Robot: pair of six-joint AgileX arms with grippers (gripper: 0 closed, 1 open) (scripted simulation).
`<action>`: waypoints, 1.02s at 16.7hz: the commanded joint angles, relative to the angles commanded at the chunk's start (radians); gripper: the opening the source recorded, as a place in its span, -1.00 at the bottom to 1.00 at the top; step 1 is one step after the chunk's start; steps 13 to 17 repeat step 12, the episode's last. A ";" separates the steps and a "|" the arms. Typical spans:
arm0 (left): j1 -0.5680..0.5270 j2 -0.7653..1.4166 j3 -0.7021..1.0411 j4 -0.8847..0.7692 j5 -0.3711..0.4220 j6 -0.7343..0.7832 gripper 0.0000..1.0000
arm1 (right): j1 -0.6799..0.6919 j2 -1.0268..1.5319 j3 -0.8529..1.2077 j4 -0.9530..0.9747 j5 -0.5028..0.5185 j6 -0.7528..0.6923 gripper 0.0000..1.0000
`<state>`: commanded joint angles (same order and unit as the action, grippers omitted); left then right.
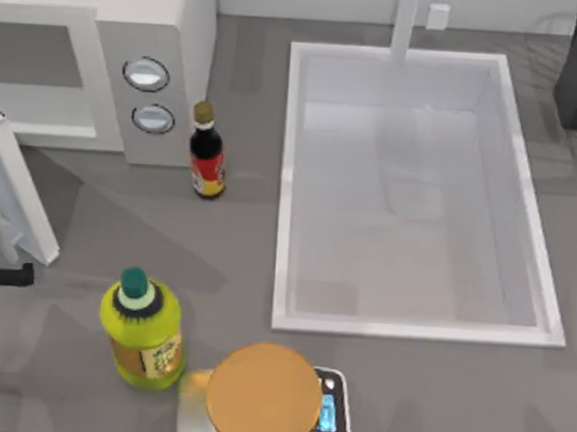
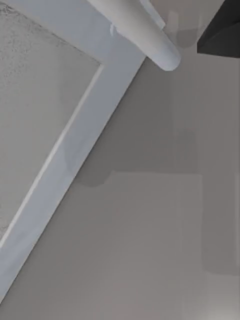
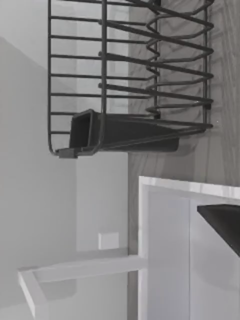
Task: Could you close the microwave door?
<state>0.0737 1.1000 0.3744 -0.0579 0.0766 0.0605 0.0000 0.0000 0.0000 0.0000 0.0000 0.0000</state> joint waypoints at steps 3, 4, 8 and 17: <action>-0.009 0.135 0.080 0.052 -0.005 -0.005 -1.00 | 0.000 0.000 0.000 0.000 0.000 0.000 1.00; -0.013 0.197 0.112 0.074 -0.008 -0.007 -1.00 | 0.000 0.000 0.000 0.000 0.000 0.000 1.00; -0.030 0.409 0.228 0.157 -0.018 -0.016 -1.00 | 0.000 0.000 0.000 0.000 0.000 0.000 1.00; -0.037 0.468 0.272 0.189 -0.022 -0.020 -1.00 | 0.000 0.000 0.000 0.000 0.000 0.000 1.00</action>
